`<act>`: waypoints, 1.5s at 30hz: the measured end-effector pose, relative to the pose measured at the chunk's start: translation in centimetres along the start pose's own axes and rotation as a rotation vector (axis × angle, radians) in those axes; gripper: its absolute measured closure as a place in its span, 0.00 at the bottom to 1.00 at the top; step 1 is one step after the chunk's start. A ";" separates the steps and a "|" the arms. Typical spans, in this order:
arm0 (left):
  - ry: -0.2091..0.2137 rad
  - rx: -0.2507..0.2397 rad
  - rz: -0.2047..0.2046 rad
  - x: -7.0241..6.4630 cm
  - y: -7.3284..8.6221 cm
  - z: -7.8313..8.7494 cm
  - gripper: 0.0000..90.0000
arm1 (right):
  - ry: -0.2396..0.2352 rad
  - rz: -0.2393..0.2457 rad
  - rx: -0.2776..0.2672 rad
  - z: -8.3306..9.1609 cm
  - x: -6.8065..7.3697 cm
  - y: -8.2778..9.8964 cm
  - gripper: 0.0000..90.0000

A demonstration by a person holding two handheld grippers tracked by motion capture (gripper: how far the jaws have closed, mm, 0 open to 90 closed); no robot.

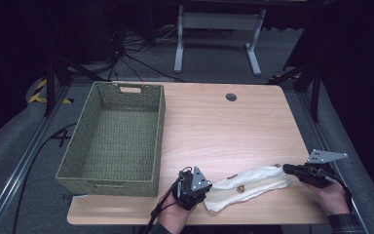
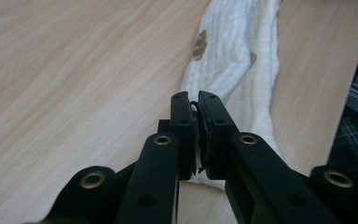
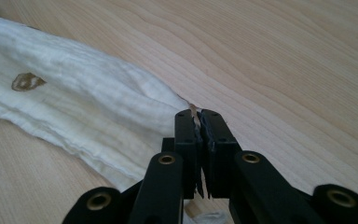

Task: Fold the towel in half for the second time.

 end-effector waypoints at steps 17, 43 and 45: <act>0.117 0.000 0.027 -0.4 -1.0 0.4 0.70 | -0.031 -0.020 -0.078 1.5 1.2 -1.5 0.77; 0.115 0.156 -0.152 -3.3 -2.9 -8.0 0.83 | -0.263 0.158 0.143 -6.2 6.0 -1.5 0.85; 0.115 0.163 -0.167 -3.3 -2.9 -8.0 0.92 | -0.259 0.166 0.151 -6.2 6.0 -1.5 0.94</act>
Point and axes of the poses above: each handheld gripper's, and its own axes: z roughly backward along the jaws, y roughly out of its underside, x roughly to its left, the point moved 7 cm from there along -z, roughly forward along the jaws, and after that the axes turned 8 degrees about -y, right-handed, at the moved point
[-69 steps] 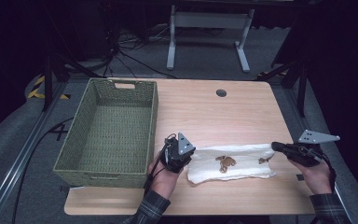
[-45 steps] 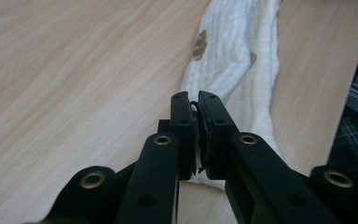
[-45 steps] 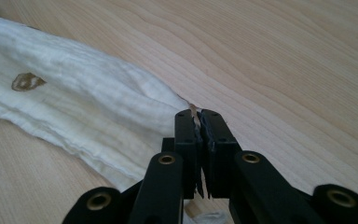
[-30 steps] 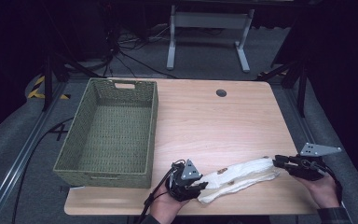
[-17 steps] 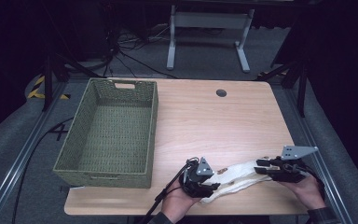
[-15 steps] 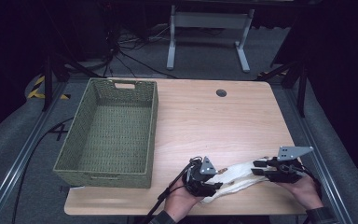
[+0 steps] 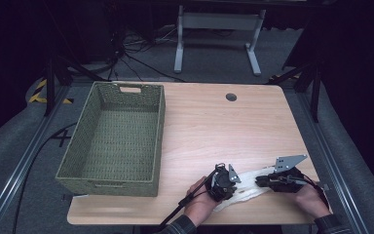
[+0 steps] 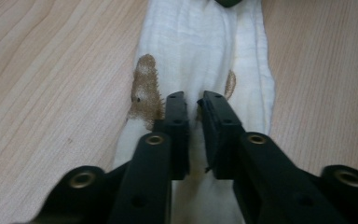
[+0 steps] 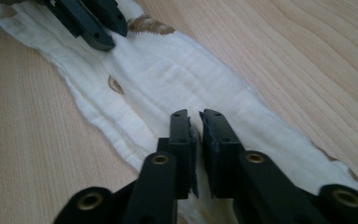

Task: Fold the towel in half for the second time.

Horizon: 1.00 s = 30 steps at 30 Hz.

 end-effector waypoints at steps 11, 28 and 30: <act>0.035 -0.077 0.027 -0.6 -1.1 2.5 0.97 | 0.004 0.031 -0.071 1.9 0.6 -0.9 1.00; 0.252 -0.026 0.015 -5.1 -0.2 -0.2 0.92 | -0.048 -0.041 0.041 1.3 1.0 1.7 0.97; 0.266 -0.039 0.017 -4.9 -0.3 0.2 0.84 | -0.041 -0.039 0.024 1.6 1.0 1.5 0.90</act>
Point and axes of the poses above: each handheld gripper's, and its own axes: z roughly backward along the jaws, y roughly out of its underside, x roughly to its left, the point moved 7 cm from there along -z, roughly forward along the jaws, and after that the axes turned 8 degrees about -y, right-handed, at the moved point
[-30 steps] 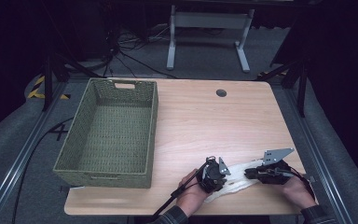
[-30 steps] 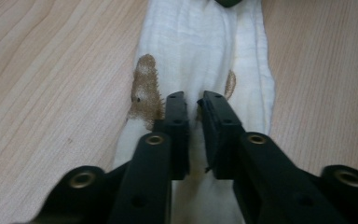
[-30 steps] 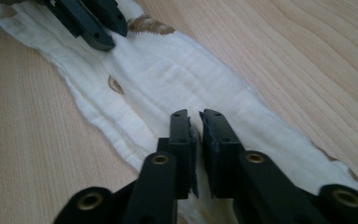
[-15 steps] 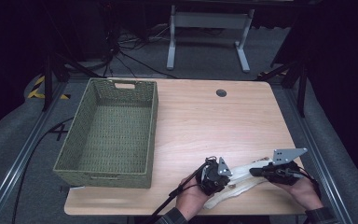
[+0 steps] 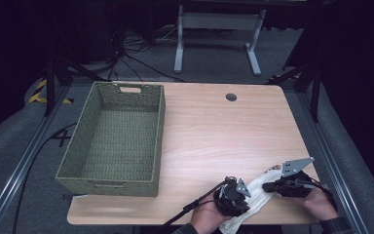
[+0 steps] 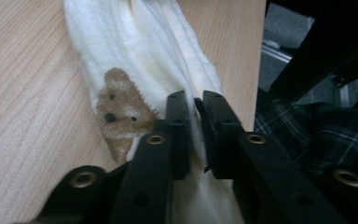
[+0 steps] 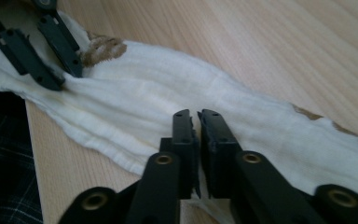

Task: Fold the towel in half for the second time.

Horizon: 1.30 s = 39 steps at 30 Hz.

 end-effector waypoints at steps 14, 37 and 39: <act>-0.020 0.000 -0.002 1.1 -0.2 0.8 0.98 | -0.022 0.010 -0.035 0.0 0.8 -0.5 1.00; -0.188 0.049 0.010 5.9 0.5 1.0 1.00 | 0.051 0.020 -0.003 -2.8 -2.2 -3.0 1.00; -0.192 0.038 0.010 5.9 0.5 1.0 1.00 | 0.054 0.012 -0.004 -3.0 -2.4 -3.1 1.00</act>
Point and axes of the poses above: each handheld gripper's, and its own axes: z roughly backward along the jaws, y roughly out of its underside, x roughly to its left, the point moved 7 cm from there along -z, roughly forward along the jaws, and after that the axes turned 8 degrees about -y, right-handed, at the moved point
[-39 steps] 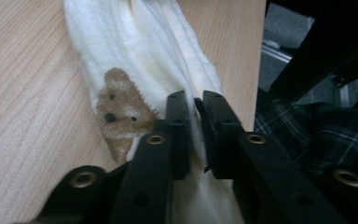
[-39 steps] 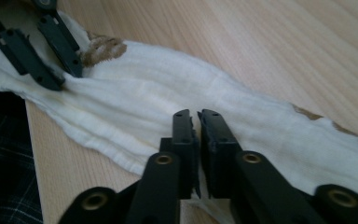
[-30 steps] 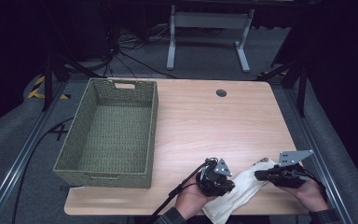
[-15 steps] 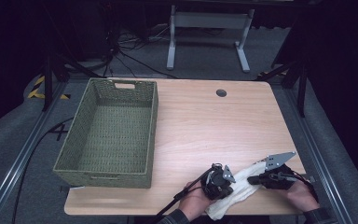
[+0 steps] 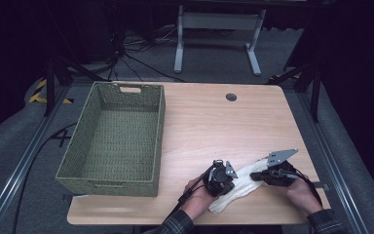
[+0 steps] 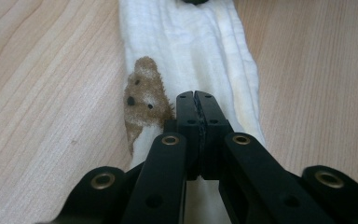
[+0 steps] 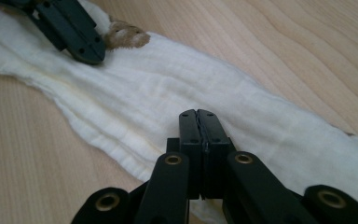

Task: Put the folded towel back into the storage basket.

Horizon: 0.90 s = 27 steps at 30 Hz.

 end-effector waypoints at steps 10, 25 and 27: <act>0.016 -0.001 0.001 -0.1 0.3 0.2 1.00 | 0.038 -0.009 -0.019 -1.1 -1.3 -1.6 1.00; 0.080 -0.036 0.001 -1.5 0.1 -0.3 1.00 | 0.000 0.027 -0.040 -3.7 -2.2 -4.6 1.00; 0.090 -0.051 0.003 -1.6 -0.1 -0.4 0.99 | -0.003 0.031 -0.038 -3.9 -2.1 -4.8 1.00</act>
Point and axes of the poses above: each handheld gripper's, and its own axes: z roughly backward along the jaws, y roughly out of its underside, x roughly to its left, the point moved 7 cm from there along -z, roughly forward along the jaws, and after that the axes turned 8 degrees about -y, right-handed, at the moved point
